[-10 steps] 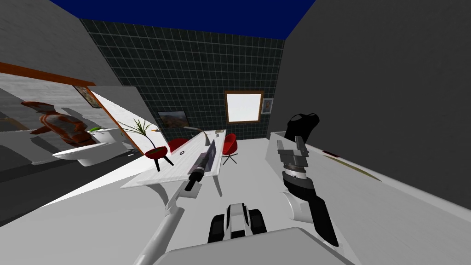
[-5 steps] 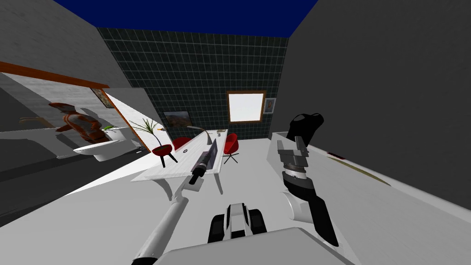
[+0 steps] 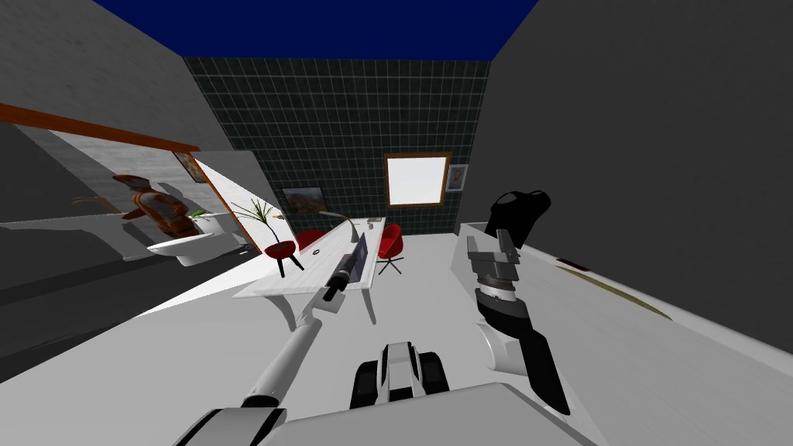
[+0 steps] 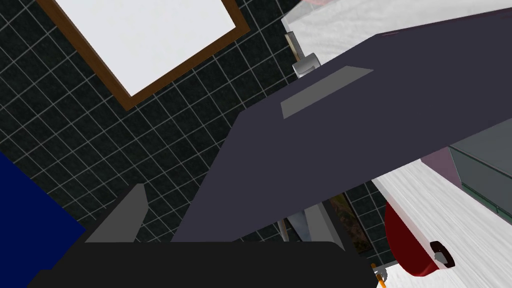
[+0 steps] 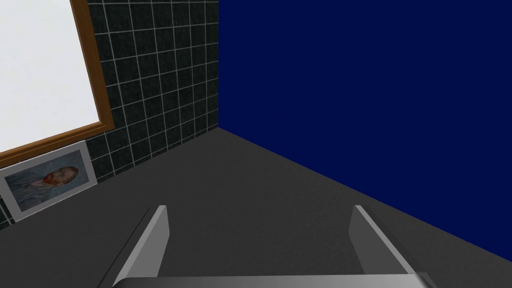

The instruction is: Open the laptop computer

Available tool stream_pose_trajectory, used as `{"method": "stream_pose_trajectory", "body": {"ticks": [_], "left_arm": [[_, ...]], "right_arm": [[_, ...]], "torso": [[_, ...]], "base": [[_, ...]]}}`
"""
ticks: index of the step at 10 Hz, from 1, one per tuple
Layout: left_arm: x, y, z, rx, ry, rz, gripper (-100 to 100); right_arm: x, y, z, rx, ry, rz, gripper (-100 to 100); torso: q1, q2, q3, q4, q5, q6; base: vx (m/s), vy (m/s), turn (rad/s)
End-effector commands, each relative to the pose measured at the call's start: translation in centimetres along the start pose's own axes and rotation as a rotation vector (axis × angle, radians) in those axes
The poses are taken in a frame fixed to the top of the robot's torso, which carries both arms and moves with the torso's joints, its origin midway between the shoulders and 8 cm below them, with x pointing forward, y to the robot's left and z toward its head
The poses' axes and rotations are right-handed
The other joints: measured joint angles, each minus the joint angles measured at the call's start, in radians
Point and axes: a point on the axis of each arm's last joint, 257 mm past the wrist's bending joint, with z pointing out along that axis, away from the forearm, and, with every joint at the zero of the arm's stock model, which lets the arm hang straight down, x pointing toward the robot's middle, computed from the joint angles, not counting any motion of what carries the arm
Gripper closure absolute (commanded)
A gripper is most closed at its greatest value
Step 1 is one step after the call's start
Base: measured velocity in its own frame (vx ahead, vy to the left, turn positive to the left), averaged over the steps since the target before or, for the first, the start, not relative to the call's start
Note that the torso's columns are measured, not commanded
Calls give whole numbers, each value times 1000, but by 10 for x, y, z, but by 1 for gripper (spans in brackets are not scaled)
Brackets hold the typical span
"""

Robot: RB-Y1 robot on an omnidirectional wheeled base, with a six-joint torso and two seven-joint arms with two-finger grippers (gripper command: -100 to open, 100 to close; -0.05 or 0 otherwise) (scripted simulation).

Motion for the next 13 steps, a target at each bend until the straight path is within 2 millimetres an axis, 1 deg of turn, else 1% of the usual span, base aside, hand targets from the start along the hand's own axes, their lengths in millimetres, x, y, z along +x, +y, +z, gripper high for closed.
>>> {"method": "stream_pose_trajectory", "body": {"ticks": [1, 2, 3, 4, 5, 6, 7, 8, 9, 10, 11, 12, 13], "left_arm": [[-2, -10, 19, 22, 14, 7, -100], [-1, -7, 23, 11, 17, 8, -100], [0, -2, 22, 1, 19, 7, -100], [-5, -18, 33, 37, 27, 13, -100], [-7, -22, 41, 37, 26, 15, -100], [-5, -12, 42, 14, 30, 15, -100], [-5, -9, 41, 9, 31, 15, -100], [-11, -24, 52, 41, 38, 21, -100], [-13, -29, 59, 42, 36, 23, -100], [-13, -26, 61, 34, 37, 23, -100], [-12, -17, 59, 15, 40, 23, -100], [-12, -22, 60, 25, 39, 22, -100], [-6, -7, 49, -5, 33, 17, 100]], "right_arm": [[0, 0, 0, 0, 0, 0, 0], [0, 0, 0, 0, 0, 0, 0], [0, 0, 0, 0, 0, 0, 0], [0, 0, 0, 0, 0, 0, 0], [0, 0, 0, 0, 0, 0, 0], [0, 0, 0, 0, 0, 0, 0], [0, 0, 0, 0, 0, 0, 0], [0, 0, 0, 0, 0, 0, 0], [0, 0, 0, 0, 0, 0, 0], [0, 0, 0, 0, 0, 0, 0], [0, 0, 0, 0, 0, 0, 0], [0, 0, 0, 0, 0, 0, 0], [0, 0, 0, 0, 0, 0, 0]], "torso": [[0, 0, 0, 0, 0, -1], [0, 0, 0, 0, 0, 0], [1, -1, -1, 0, 0, 0], [1, -1, -1, 0, 0, 0], [0, 0, 0, 0, 0, -1], [-1, 1, 0, 0, 0, 0], [0, 0, 0, 0, 0, 0], [1, -1, -1, 0, 0, 0], [1, 0, 0, 0, 0, -1], [-1, 1, 0, 0, 0, 0], [-1, 0, 0, 0, 0, 0], [1, -2, -1, -1, 0, 0], [1, -2, -1, 0, 0, 0]], "base": [[-45, -34, 114], [-26, -15, 5], [-10, -1, -18], [-30, -21, 168], [-45, -33, 115], [-29, -17, -13], [-11, -2, -20], [-40, -14, 172], [-52, -30, 112], [-29, -20, -9], [-5, -5, -20], [0, 0, 0], [42, 21, -178]]}}
